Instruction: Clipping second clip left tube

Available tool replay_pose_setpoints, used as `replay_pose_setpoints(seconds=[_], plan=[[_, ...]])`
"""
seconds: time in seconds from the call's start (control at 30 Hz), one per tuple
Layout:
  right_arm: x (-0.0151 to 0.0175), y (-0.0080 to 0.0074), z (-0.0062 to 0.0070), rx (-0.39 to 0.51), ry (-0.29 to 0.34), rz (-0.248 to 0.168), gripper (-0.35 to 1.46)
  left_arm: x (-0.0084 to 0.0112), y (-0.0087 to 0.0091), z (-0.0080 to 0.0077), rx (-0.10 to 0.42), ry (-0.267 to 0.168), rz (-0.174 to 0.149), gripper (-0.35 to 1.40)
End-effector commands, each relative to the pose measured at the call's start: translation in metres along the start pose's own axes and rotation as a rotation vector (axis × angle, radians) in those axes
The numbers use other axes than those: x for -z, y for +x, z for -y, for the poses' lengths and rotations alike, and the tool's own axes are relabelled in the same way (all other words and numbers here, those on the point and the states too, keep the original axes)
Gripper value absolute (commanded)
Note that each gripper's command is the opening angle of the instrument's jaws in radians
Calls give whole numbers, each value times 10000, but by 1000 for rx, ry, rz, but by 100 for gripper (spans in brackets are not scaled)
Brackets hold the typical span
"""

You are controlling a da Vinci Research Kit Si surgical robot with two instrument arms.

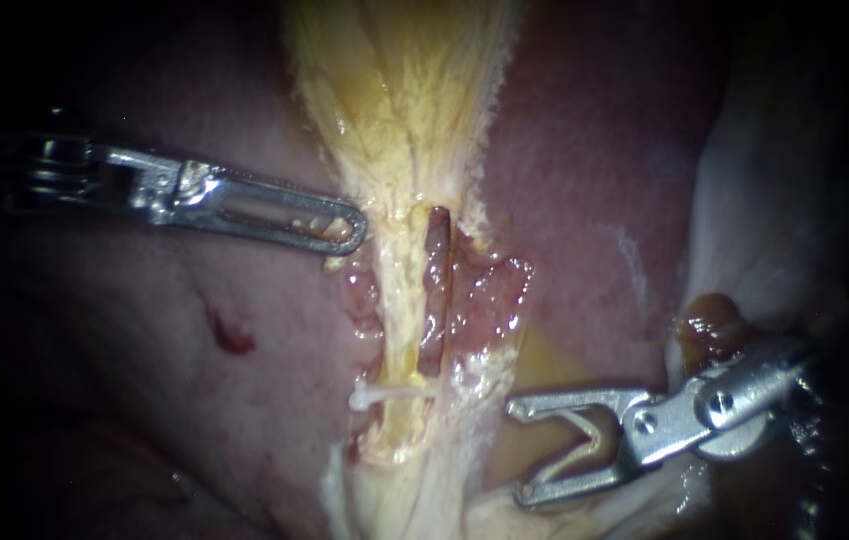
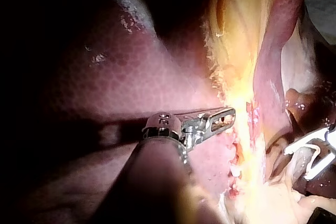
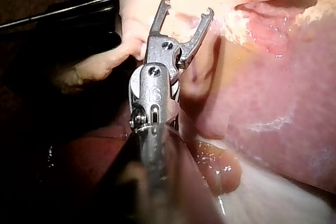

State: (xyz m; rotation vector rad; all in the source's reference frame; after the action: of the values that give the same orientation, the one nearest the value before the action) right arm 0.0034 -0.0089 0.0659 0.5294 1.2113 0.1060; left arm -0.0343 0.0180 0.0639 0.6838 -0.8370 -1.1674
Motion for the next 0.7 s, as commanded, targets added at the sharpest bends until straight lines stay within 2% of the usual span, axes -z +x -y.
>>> replay_pose_setpoints(seconds=[0.03, 0.2, 0.4, 0.57, 0.7], plan=[[0, 0, 0, 0, 0, 0, 50, 2, -1, 1, 0, 0, -1, -35], [0, 0, 0, 0, 0, 0, 50, 18, -6, 0, 3, 15, 5, -35], [1, 0, 1, 0, 1, 0, 50, 63, -16, 4, 14, 24, 39, -35], [1, -1, 1, 1, 1, 0, 50, 102, -25, 16, 32, 39, 75, -35], [1, -1, 1, 1, 1, 0, 50, 121, -30, 28, 51, 51, 97, -35]])
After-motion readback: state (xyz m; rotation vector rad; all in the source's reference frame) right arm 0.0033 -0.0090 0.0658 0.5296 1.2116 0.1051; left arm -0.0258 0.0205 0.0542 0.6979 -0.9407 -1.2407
